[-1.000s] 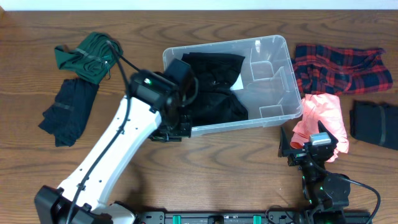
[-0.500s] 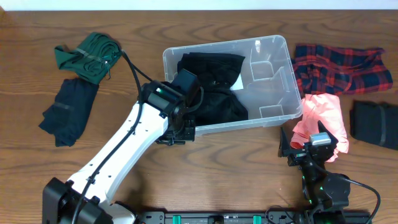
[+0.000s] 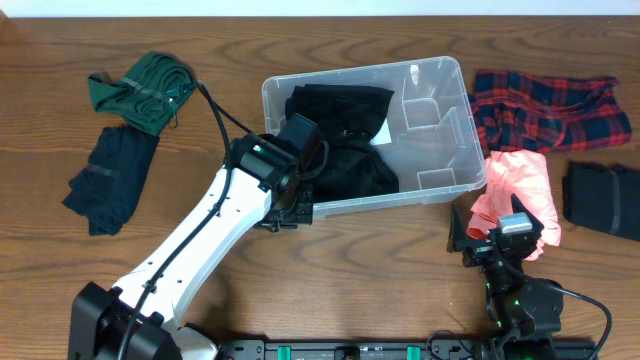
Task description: Pack container
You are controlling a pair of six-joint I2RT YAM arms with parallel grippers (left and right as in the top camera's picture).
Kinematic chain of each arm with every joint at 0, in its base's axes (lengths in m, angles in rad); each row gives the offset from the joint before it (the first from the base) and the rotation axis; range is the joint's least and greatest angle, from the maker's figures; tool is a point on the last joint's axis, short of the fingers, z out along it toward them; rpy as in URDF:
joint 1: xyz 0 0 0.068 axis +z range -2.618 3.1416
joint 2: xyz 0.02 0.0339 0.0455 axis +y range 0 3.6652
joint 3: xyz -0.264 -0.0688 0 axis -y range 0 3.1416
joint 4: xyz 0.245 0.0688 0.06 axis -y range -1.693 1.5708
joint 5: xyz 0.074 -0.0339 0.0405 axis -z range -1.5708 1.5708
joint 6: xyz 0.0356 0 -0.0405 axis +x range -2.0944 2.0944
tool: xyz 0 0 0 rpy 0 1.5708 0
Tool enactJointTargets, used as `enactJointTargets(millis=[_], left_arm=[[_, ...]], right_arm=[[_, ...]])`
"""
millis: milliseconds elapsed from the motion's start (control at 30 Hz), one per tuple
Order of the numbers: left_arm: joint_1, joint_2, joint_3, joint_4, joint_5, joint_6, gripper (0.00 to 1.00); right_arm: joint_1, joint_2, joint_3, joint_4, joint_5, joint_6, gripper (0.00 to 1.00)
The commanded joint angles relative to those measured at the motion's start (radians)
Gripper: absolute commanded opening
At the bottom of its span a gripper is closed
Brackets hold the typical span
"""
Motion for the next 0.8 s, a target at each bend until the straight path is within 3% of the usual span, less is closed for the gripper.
enactJointTargets(millis=[0, 767], left_arm=[[0.0, 0.005, -0.005, 0.006, -0.034, -0.016, 0.06], [0.0, 0.005, -0.005, -0.008, -0.035, -0.047, 0.06]], right_arm=[[-0.009, -0.005, -0.002, -0.004, 0.006, -0.006, 0.99], [-0.009, -0.005, -0.002, -0.004, 0.006, -0.006, 0.99]])
